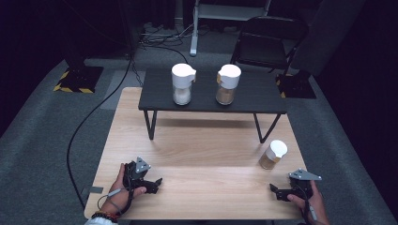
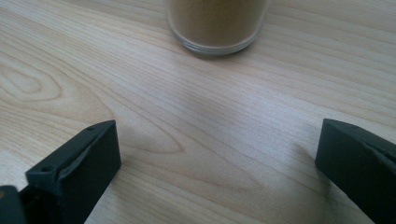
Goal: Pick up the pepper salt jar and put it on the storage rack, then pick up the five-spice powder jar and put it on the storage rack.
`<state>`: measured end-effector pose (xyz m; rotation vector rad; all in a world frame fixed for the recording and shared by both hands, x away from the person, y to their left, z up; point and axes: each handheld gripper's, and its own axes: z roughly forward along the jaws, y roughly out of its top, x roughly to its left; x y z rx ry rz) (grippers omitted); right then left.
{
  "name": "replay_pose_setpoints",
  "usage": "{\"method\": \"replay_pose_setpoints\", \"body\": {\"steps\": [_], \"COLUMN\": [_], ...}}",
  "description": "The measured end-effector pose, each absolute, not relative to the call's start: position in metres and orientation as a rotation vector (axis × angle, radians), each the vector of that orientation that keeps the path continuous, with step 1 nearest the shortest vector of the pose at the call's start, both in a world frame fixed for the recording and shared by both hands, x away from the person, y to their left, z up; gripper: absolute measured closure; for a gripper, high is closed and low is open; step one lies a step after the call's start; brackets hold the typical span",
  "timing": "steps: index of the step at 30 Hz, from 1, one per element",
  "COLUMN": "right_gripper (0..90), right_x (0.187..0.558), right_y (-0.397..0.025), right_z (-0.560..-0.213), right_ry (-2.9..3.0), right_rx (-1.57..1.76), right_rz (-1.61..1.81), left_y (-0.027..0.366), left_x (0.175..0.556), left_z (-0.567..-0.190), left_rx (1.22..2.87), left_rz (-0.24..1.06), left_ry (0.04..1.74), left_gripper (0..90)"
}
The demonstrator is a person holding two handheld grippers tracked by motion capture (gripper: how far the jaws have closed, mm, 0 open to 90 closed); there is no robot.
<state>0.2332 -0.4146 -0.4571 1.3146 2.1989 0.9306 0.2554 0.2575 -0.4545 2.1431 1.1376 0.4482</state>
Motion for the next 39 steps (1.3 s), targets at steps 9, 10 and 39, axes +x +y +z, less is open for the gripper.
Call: {"method": "replay_pose_setpoints", "body": {"steps": [9, 10, 39], "right_gripper": [0.0, 0.0, 1.3], "right_x": [0.2332, 0.2332, 0.2250], "right_y": [-0.4142, -0.4142, -0.4138], "right_z": [-0.4571, -0.4572, -0.4573], "right_ry": [2.197, 2.197, 2.133], "right_rx": [1.316, 1.316, 1.331], "right_rz": [0.930, 0.930, 0.949], "left_y": [0.2577, 0.2577, 0.2576], "left_x": [0.2557, 0.2558, 0.2558], "left_z": [-0.4544, -0.4543, -0.4543], "left_rx": [2.145, 2.145, 2.145], "left_rz": [0.447, 0.447, 0.447], "left_ry": [1.136, 1.136, 1.136], "left_gripper": [0.1, 0.1, 0.1]}}
